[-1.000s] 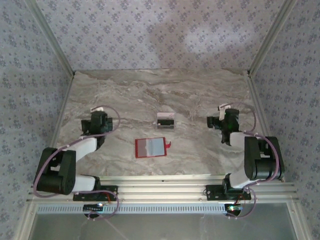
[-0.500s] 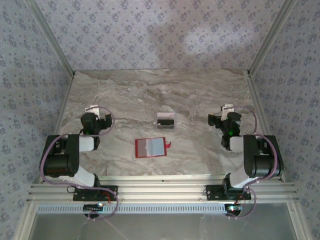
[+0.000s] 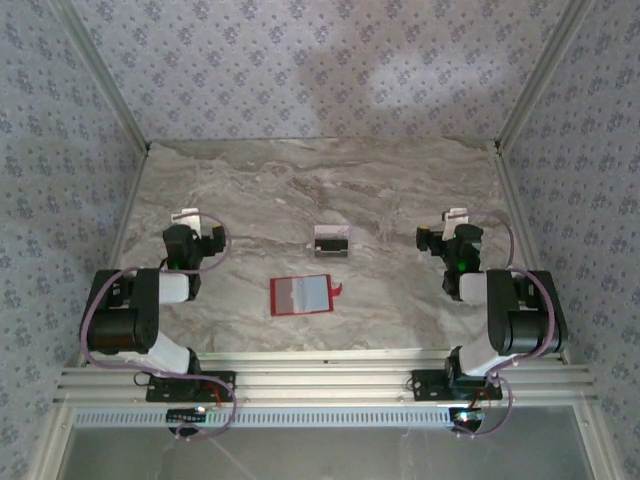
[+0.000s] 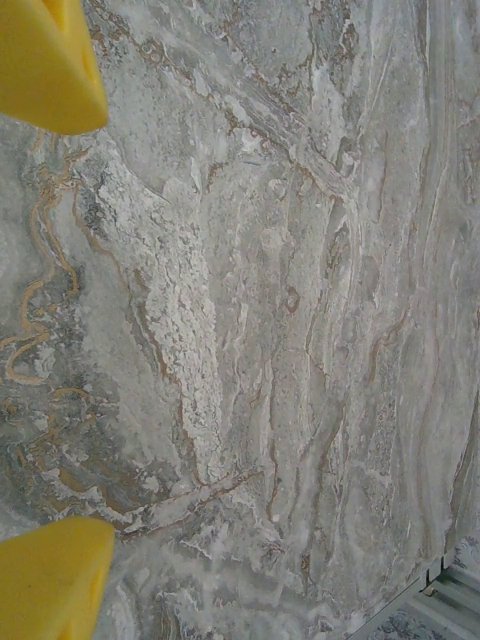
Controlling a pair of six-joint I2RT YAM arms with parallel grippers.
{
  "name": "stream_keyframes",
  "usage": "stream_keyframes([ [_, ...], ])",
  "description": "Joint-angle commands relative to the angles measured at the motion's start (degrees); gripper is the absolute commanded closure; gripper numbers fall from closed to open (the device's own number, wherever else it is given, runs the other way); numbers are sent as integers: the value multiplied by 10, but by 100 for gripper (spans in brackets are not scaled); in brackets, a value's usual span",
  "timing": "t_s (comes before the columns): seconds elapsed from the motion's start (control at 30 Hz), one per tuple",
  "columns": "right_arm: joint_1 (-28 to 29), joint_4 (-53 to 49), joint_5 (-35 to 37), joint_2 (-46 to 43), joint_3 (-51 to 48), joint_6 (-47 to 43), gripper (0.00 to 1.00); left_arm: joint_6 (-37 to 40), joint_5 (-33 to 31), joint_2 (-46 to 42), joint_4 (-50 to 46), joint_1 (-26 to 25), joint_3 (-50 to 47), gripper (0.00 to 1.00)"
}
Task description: Take the credit cards out of the card holder
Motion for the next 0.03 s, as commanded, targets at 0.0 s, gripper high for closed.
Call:
stream_keyframes([
  [0.0,-3,22,-4,4,-7,9,0,6,8,2,23,-2,-3,0],
])
